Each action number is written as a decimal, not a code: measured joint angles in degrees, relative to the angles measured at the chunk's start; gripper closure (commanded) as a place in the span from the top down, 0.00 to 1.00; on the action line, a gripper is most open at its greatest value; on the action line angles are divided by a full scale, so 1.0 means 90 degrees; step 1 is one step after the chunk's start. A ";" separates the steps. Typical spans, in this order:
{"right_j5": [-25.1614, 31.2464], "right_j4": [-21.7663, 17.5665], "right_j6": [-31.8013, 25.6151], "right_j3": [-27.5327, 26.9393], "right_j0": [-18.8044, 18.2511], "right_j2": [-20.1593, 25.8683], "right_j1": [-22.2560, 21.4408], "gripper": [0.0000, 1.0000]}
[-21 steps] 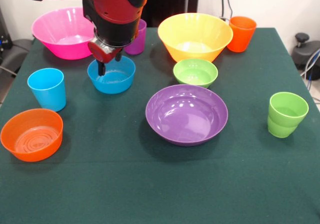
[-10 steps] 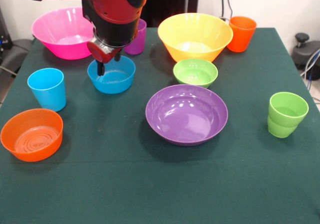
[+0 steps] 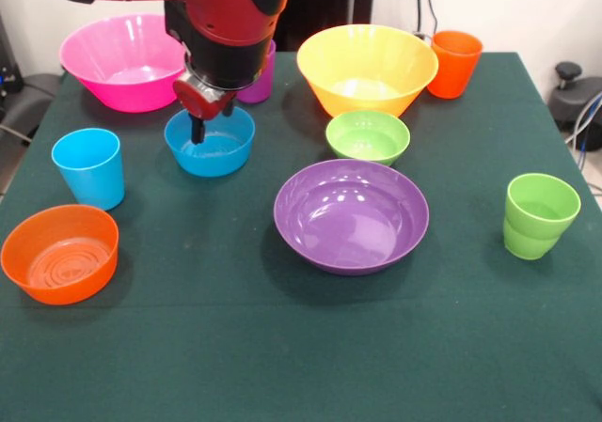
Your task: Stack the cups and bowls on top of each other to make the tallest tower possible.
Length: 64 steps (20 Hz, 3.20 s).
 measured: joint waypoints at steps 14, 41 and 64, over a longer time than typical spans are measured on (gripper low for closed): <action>0.0004 0.0004 0.0000 -0.0088 0.0094 -0.0003 0.0192 1.00; 0.0004 0.0004 0.0000 -0.0095 0.0095 -0.0021 0.0387 1.00; 0.0004 0.0005 0.0000 -0.0095 0.0097 -0.0141 0.0387 1.00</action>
